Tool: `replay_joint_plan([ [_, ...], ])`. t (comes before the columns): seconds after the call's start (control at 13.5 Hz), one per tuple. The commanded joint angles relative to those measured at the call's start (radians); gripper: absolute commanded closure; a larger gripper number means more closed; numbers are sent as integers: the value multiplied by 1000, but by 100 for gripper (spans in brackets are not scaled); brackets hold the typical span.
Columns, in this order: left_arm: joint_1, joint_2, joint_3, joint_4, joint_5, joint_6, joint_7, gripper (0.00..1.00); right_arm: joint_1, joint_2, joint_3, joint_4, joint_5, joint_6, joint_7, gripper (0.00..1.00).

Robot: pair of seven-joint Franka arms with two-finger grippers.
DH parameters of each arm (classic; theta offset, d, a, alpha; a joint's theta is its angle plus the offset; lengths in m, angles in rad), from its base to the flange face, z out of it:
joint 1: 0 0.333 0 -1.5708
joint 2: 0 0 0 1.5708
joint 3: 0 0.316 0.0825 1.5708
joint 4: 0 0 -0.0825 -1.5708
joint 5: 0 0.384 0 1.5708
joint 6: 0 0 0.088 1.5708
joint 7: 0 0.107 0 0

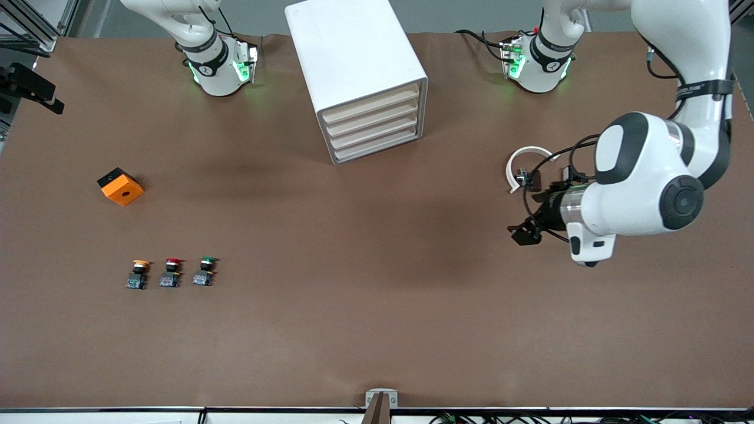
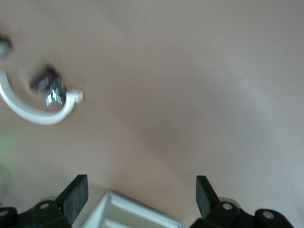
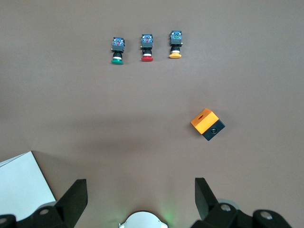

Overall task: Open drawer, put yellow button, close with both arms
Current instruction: 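Reach the left gripper to the lowest drawer front and grasp it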

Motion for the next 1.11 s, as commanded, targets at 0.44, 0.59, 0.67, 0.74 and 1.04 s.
replay_joint_plan([
  [0.44,-51,195,1,34,-318,-313,-466,0,-20,2,7,11,-1,-7,-9,0],
  [0.59,-54,233,4,32,-429,-402,-521,0,-20,2,7,9,-1,-7,-7,0],
  [0.67,-60,244,2,26,-452,-427,-610,0,-20,2,7,11,-1,-7,-9,0],
  [0.74,-82,261,2,23,-464,-449,-685,0,-20,2,7,11,-1,-7,-9,0],
  [1.04,-123,301,2,-8,-536,-504,-829,0,-20,2,7,11,-1,-7,-9,0],
])
